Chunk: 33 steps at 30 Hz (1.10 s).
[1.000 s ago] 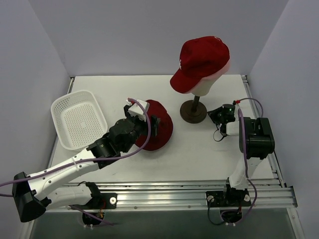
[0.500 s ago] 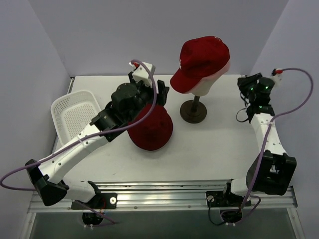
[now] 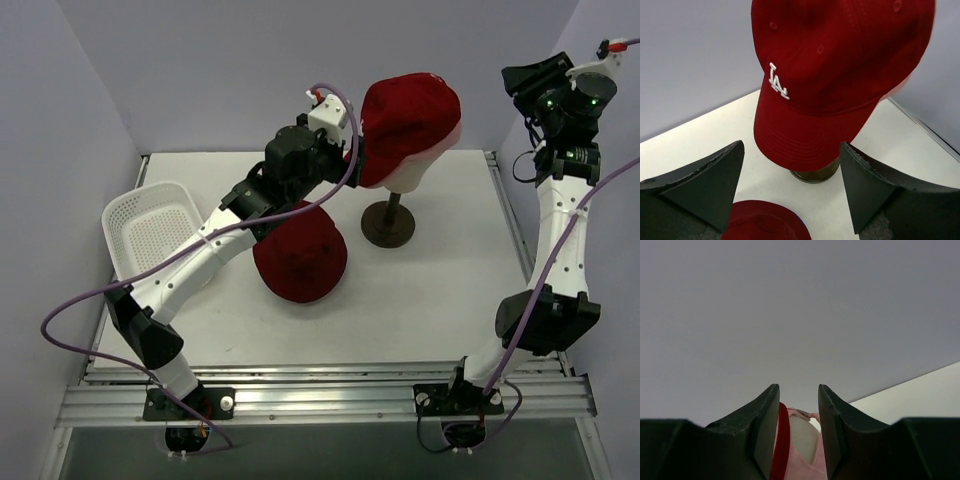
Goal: Stack the hats
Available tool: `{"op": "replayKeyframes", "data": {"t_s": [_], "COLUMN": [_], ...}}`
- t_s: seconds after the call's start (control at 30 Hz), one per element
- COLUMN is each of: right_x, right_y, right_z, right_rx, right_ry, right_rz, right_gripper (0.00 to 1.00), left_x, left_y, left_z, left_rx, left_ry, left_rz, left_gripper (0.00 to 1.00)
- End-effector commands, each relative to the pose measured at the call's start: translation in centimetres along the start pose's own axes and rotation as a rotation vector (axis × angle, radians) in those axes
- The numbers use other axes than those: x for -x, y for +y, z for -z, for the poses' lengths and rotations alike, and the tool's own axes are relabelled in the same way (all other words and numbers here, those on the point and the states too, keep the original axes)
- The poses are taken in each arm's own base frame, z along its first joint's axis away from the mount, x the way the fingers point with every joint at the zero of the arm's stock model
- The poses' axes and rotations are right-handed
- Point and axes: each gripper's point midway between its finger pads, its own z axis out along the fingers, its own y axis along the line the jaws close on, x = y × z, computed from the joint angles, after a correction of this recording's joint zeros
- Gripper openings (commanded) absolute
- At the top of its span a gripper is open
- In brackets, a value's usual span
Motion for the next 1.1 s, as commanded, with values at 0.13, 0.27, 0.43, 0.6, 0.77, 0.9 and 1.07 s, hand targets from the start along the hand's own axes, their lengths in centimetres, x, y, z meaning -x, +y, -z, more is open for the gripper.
{"op": "replayKeyframes", "data": {"t_s": [0.13, 0.27, 0.43, 0.6, 0.77, 0.9, 1.07], "right_x": [-3.7, -5.7, -6.1, -5.7, -5.9, -6.4, -7.7], "right_y": [1.6, 2.4, 2.5, 3.2, 3.5, 3.7, 3.0], "right_z": [-1.4, -2.3, -2.5, -1.7, -1.2, -0.7, -0.4], "right_rx": [0.089, 0.110, 0.107, 0.106, 0.105, 0.117, 0.103], "right_ry": [0.165, 0.215, 0.198, 0.167, 0.171, 0.181, 0.212], "right_rz": [-0.012, 0.025, 0.035, 0.044, 0.062, 0.069, 0.074], "right_gripper": [0.34, 0.34, 0.34, 0.34, 0.35, 0.35, 0.34], "left_x": [0.1, -0.5, -1.4, -1.8, -2.4, -2.8, -3.2], "left_y": [0.9, 1.5, 2.1, 2.5, 2.6, 2.6, 2.6], "left_z": [-2.0, -2.7, -3.1, -3.3, -3.8, -4.1, -4.6], "left_rx": [-0.019, -0.014, -0.008, -0.009, -0.011, -0.012, -0.014], "left_ry": [0.000, 0.008, 0.019, 0.024, 0.032, 0.040, 0.047], "left_rz": [-0.001, -0.003, 0.000, 0.016, 0.026, 0.029, 0.038], "left_gripper": [0.85, 0.86, 0.86, 0.85, 0.85, 0.86, 0.85]}}
